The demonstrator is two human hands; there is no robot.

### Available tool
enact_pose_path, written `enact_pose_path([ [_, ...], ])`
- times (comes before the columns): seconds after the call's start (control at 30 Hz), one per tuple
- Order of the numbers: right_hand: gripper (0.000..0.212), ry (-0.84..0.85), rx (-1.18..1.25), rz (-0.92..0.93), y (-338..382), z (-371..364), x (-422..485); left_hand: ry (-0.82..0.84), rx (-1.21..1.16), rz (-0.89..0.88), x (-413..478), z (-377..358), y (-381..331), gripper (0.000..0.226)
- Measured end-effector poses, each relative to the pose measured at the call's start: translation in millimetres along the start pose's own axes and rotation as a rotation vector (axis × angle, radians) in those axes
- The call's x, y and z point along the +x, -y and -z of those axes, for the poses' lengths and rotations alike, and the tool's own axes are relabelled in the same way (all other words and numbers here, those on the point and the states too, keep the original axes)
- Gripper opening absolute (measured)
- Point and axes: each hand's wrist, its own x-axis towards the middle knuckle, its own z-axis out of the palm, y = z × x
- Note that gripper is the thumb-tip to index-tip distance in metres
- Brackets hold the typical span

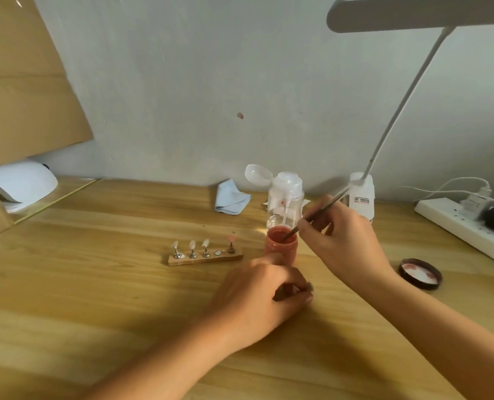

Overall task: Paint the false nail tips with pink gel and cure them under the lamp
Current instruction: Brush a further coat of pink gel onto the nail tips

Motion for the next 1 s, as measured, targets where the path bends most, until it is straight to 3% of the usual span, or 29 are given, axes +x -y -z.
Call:
enact_pose_path([
  [0.3,0.006,0.015,-0.017,-0.010,-1,4,-1,-0.008,-0.063,0.124,4,-3,8,0.022],
  [0.57,0.013,-0.130,0.713,-0.168,-10,32,-45,-0.018,-0.091,0.115,3,-3,9,0.013],
  [0.7,0.022,0.002,0.921,-0.291,-25,31,-64,-0.015,-0.114,0.121,5,-2,8,0.010],
  [1.0,0.010,0.150,0.709,-0.172,-29,25,-65,-0.011,-0.158,0.167,7,0,7,0.028],
])
